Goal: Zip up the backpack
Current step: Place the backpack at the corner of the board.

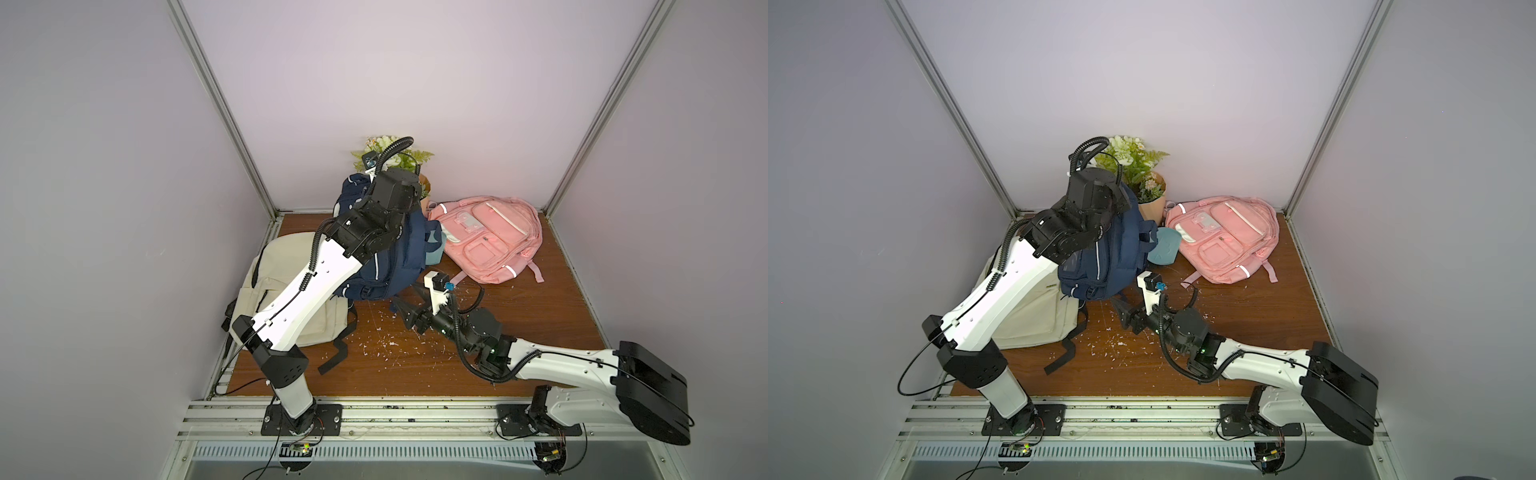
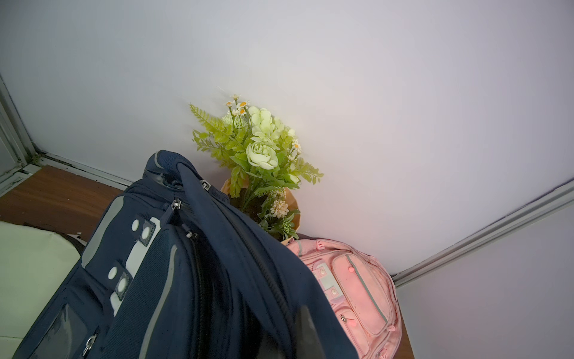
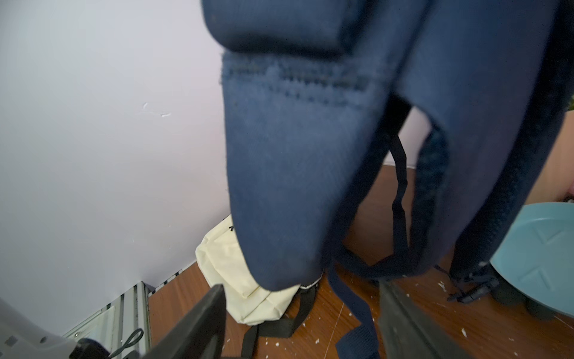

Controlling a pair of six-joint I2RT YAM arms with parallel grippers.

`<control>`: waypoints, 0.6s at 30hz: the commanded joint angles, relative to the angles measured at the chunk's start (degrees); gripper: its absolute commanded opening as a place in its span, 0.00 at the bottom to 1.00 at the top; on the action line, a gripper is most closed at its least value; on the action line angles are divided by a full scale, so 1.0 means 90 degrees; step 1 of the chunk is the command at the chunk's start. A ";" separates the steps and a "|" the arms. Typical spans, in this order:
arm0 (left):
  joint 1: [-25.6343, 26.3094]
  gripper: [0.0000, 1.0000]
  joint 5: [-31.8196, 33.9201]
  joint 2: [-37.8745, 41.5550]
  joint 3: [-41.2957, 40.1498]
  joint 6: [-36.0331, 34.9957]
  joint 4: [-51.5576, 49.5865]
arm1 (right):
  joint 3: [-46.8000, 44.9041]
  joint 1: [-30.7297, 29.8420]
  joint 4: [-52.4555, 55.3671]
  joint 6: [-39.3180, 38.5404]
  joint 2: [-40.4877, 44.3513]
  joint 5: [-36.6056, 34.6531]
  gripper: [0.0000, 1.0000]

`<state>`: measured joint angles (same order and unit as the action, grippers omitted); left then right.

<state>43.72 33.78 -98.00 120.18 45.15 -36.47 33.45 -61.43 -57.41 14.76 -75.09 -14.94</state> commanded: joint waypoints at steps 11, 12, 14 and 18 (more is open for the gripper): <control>-0.0385 0.01 0.0311 0.0430 0.0594 0.0127 0.0337 | 0.1237 -0.0001 -0.0229 -0.0283 -0.0257 -0.1155 0.31; -0.0447 0.01 0.0470 0.0457 0.0723 0.0066 0.0198 | 0.1384 -0.0001 0.0146 -0.0344 -0.0116 -0.1080 0.23; -0.0506 0.03 0.0900 0.0603 0.0777 -0.0162 0.0145 | 0.1708 -0.0001 0.0935 -0.0430 0.0137 -0.1009 0.10; -0.0730 0.16 0.1409 0.0908 0.0793 -0.0670 0.0084 | 0.2383 0.0009 0.2401 -0.0459 0.0578 -0.0663 0.00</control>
<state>39.64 37.43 -95.18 123.74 43.13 -39.20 49.65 -61.36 -39.92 12.01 -75.05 -22.17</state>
